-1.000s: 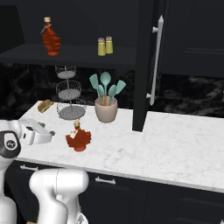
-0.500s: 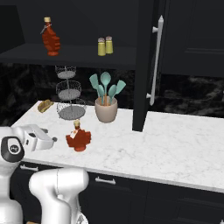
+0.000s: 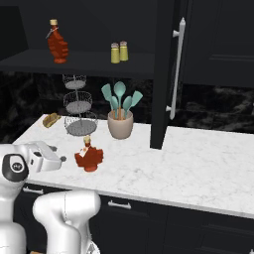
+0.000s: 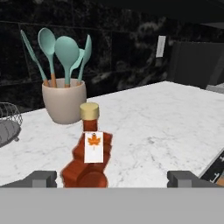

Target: Put the shaker and condiment bottle from the counter next to their counterparts in the cabinet.

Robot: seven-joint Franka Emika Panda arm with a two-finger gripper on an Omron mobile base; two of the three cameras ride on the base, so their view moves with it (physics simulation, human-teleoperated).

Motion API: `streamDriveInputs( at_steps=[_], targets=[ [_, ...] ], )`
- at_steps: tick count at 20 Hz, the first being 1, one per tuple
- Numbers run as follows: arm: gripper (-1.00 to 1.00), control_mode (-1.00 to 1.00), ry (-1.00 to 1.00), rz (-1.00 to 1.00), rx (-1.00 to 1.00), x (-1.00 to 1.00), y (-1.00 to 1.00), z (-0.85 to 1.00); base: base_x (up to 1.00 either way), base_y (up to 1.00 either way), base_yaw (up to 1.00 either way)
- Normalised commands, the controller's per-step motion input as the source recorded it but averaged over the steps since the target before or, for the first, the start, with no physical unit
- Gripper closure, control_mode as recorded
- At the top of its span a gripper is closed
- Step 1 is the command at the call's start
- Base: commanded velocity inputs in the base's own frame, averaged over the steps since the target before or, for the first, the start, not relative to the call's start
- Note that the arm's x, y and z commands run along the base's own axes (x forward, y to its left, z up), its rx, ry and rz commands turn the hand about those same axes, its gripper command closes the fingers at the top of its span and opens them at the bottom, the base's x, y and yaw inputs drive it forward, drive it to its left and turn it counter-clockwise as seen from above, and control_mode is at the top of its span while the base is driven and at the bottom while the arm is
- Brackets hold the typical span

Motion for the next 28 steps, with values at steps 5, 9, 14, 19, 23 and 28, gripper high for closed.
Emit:
streamDriveInputs(
  at_steps=[5,9,14,19,23,28],
  targets=[
    [-1.00,-1.00,0.00,-0.04,0.00,0.12,0.22,-0.21,0.00,0.00,0.00],
    [-1.00,-1.00,0.00,0.00,0.00,0.27,0.13,-0.31,0.00,0.00,0.00],
    [-1.00,-1.00,0.00,0.00,0.00,0.25,0.01,-0.23,0.00,0.00,0.00],
    [-1.00,-1.00,0.00,-0.02,0.00,0.25,0.00,-0.13,0.00,0.00,0.00],
    [-1.00,-1.00,0.00,-0.01,0.00,0.19,-0.07,-0.08,0.00,0.00,0.00],
    [-1.00,-1.00,0.00,0.00,0.00,0.28,-0.04,-0.10,0.00,0.00,0.00]
  ],
)
